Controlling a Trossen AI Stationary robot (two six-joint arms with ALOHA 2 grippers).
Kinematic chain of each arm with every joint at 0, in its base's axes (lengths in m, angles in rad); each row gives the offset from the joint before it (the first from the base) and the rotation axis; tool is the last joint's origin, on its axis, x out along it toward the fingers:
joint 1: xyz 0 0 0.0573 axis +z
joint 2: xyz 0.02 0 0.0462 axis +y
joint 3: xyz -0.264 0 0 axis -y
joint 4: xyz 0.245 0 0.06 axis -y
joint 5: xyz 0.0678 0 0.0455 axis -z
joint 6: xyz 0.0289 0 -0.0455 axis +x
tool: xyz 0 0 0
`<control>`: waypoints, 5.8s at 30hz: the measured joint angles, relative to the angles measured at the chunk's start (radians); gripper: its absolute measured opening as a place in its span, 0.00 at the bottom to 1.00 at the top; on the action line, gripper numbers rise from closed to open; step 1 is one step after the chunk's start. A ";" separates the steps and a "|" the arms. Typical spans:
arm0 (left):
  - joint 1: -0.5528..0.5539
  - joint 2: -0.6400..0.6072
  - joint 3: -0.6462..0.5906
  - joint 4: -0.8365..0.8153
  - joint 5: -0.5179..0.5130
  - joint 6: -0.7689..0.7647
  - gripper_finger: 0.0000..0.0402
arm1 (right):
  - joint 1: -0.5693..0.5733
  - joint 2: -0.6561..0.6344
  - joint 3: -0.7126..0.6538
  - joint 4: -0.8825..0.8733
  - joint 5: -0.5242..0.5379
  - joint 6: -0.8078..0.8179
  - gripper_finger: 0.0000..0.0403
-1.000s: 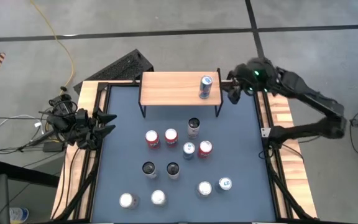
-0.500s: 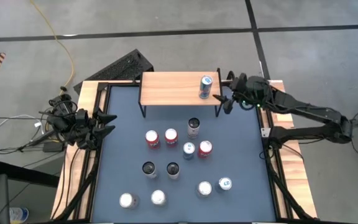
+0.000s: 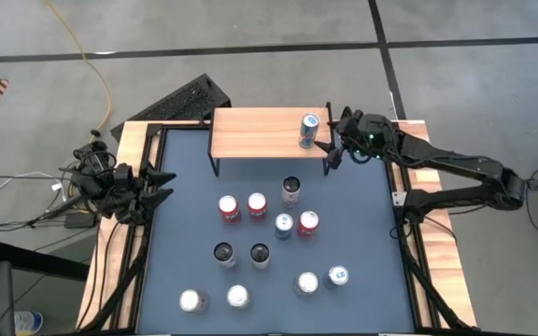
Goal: Place canned beverage on shelf
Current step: Put the middle blue soda can on the shelf
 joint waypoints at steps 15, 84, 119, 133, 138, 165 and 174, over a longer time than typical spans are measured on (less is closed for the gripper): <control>0.000 0.000 0.000 -0.005 0.001 -0.018 0.68 | 0.000 0.003 0.000 0.001 0.080 0.002 0.92; 0.000 0.000 0.000 -0.013 -0.008 -0.033 0.68 | -0.025 0.294 -0.001 0.358 0.047 0.051 0.52; 0.000 0.000 0.000 -0.023 -0.016 -0.083 0.68 | 0.008 0.915 0.899 0.100 -0.326 -0.108 0.53; 0.000 0.000 0.000 -0.037 0.009 -0.077 0.68 | 0.006 1.087 1.078 0.058 -0.521 -0.186 0.53; 0.000 0.000 0.000 -0.053 0.008 -0.078 0.68 | -0.008 1.100 1.078 0.099 -0.579 -0.163 0.53; 0.000 0.000 0.000 -0.083 0.002 -0.077 0.68 | -0.017 1.115 1.039 0.118 -0.607 -0.178 0.53; 0.000 0.001 0.000 -0.083 -0.001 -0.073 0.68 | -0.017 1.115 1.016 0.162 -0.605 -0.178 0.53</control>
